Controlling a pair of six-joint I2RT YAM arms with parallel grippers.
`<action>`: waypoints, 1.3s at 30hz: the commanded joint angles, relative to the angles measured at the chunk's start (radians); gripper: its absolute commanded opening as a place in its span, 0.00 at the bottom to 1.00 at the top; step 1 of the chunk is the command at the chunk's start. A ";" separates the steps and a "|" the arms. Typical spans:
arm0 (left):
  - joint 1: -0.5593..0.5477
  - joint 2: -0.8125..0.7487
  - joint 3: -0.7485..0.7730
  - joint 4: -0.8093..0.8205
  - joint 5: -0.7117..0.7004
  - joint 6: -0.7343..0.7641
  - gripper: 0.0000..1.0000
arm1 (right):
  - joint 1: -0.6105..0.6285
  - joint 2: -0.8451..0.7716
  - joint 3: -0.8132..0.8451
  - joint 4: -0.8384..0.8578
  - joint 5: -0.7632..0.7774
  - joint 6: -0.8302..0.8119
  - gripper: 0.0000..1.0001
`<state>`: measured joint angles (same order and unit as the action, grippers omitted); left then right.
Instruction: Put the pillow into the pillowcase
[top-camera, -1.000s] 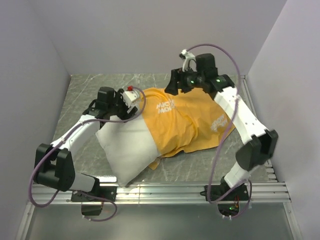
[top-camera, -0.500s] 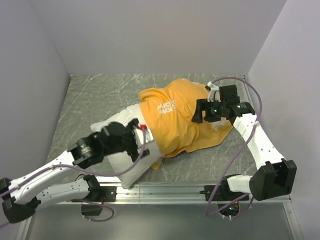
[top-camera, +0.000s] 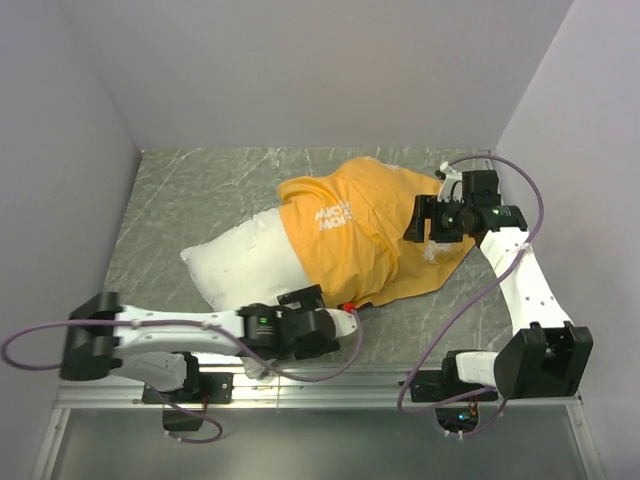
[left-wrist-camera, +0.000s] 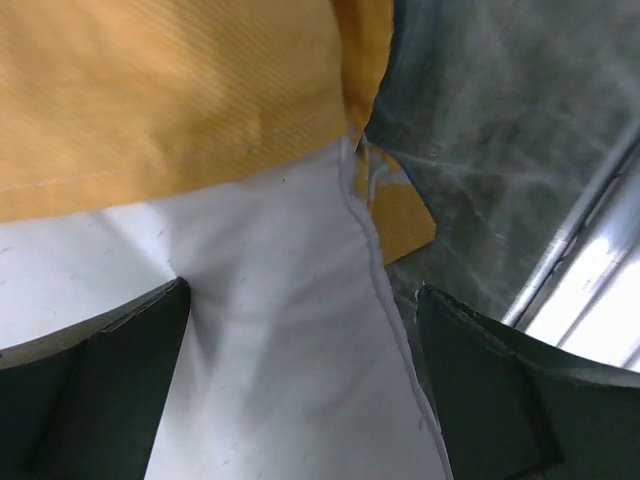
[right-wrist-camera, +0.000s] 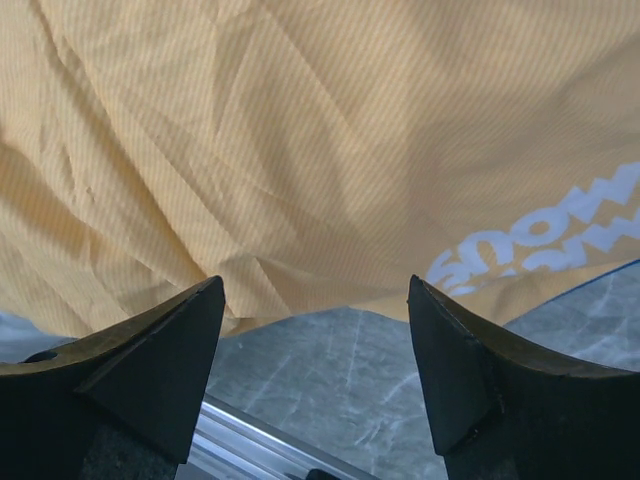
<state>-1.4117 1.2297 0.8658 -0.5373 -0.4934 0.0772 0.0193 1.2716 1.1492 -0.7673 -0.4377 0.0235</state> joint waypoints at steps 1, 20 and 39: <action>0.016 0.164 -0.034 0.017 -0.146 -0.139 0.99 | -0.009 -0.060 0.001 -0.027 0.037 -0.057 0.81; 0.707 0.175 0.755 -0.231 0.955 -0.113 0.00 | -0.119 -0.095 0.272 -0.122 -0.068 -0.161 0.80; 1.063 0.300 0.796 -0.236 1.538 -0.148 0.00 | 0.292 -0.123 0.170 0.189 0.123 -0.531 0.86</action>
<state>-0.3458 1.5513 1.6230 -0.8333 0.9058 -0.0715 0.2760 1.1732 1.3556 -0.6922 -0.3916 -0.3378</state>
